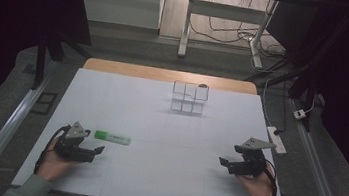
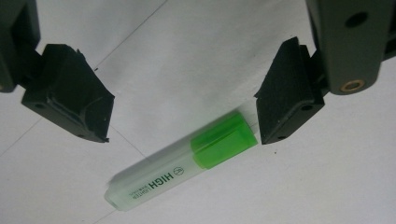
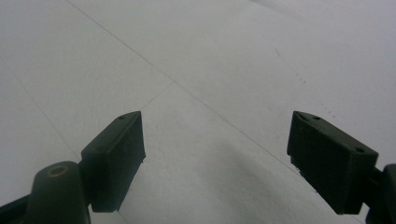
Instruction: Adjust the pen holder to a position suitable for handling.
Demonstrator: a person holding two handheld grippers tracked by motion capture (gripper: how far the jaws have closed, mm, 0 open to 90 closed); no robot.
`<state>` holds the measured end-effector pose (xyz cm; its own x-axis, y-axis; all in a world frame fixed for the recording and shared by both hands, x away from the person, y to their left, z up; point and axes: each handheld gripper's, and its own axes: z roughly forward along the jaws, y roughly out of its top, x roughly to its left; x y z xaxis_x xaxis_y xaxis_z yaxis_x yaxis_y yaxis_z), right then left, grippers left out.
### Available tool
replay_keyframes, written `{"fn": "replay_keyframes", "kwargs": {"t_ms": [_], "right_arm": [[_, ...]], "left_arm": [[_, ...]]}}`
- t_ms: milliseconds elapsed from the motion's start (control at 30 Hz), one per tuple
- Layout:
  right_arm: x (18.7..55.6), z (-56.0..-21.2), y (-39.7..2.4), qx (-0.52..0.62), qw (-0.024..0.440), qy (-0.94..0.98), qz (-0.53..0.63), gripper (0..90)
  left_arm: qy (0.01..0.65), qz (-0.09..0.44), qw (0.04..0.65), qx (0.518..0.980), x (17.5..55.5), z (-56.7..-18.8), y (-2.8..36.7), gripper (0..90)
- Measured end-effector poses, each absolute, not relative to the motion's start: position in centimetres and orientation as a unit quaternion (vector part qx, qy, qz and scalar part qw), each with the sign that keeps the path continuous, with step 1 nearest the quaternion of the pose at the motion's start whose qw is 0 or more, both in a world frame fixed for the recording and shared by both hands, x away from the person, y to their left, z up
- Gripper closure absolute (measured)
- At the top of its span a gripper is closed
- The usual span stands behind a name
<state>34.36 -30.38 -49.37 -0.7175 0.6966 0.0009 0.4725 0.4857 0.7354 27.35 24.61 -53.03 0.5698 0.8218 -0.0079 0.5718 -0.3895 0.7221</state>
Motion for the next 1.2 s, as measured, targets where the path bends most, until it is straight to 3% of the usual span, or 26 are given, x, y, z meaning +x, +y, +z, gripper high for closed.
{"fn": "replay_keyframes", "kwargs": {"t_ms": [1200], "right_arm": [[34.28, -49.12, -30.34, 0.348, 0.151, 0.839, 0.389, 20.7]], "left_arm": [[0.428, 0.179, 0.352, 0.813, 27.73, -53.24, 24.85, 19.0]]}}
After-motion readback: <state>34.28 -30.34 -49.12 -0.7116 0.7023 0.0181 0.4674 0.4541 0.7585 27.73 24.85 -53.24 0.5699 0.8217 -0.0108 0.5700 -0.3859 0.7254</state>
